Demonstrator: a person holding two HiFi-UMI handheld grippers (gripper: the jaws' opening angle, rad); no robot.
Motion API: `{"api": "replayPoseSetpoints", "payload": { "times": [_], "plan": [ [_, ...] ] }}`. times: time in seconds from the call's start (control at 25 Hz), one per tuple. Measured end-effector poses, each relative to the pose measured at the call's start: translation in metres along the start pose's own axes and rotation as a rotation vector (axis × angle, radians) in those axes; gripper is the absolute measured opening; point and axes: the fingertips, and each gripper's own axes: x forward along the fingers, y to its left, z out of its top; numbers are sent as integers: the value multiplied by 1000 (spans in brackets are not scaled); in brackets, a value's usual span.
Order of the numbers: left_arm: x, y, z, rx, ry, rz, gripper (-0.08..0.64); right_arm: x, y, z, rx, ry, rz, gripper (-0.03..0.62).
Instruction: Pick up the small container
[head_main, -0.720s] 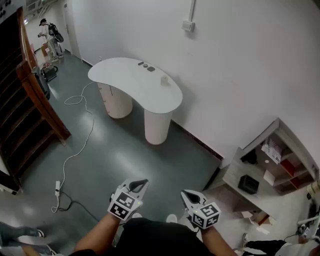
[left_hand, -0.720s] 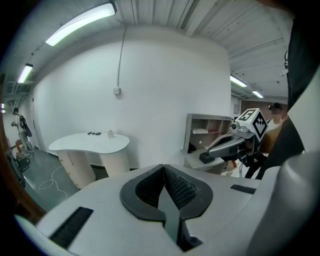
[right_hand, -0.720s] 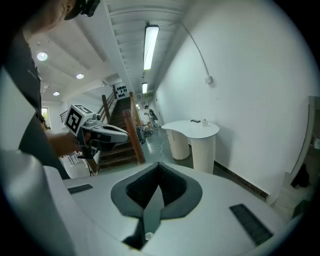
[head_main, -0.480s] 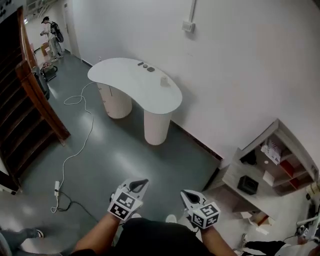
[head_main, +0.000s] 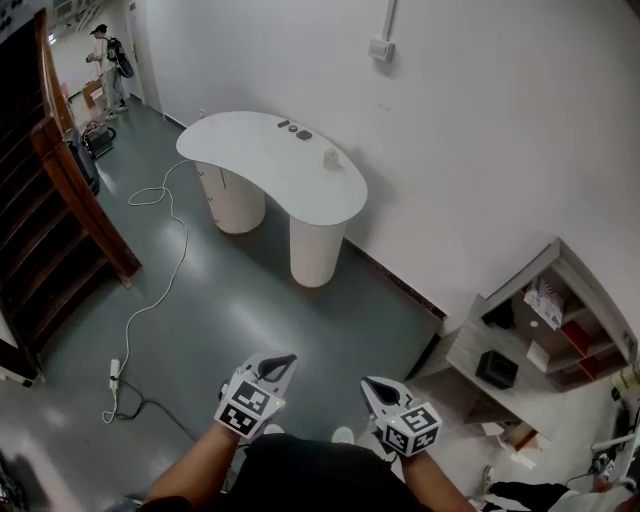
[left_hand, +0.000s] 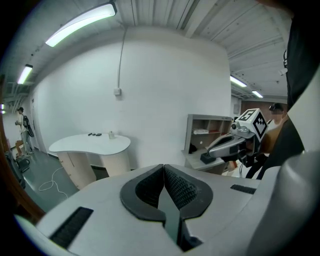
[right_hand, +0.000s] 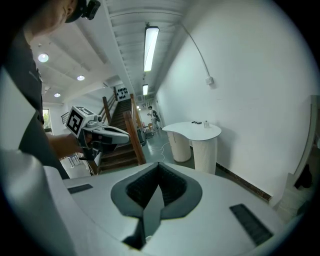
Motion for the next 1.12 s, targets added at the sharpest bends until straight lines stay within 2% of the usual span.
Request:
{"api": "replayPoseSetpoints", "payload": {
  "times": [0.2, 0.36, 0.64, 0.84, 1.12],
  "plan": [
    [-7, 3, -8, -5, 4, -10, 17, 5, 17, 7, -33, -4, 44, -6],
    [-15, 13, -12, 3, -2, -27, 17, 14, 27, 5, -49, 12, 14, -6],
    [-35, 40, -29, 25, 0, -60, 17, 30, 51, 1, -20, 0, -60, -6],
    [-41, 57, -41, 12, 1, -83, 17, 40, 63, -5, -1, 18, -93, -6],
    [-21, 69, -39, 10, -1, -107, 17, 61, 44, 0, 17, 25, -112, -6]
  ]
}}
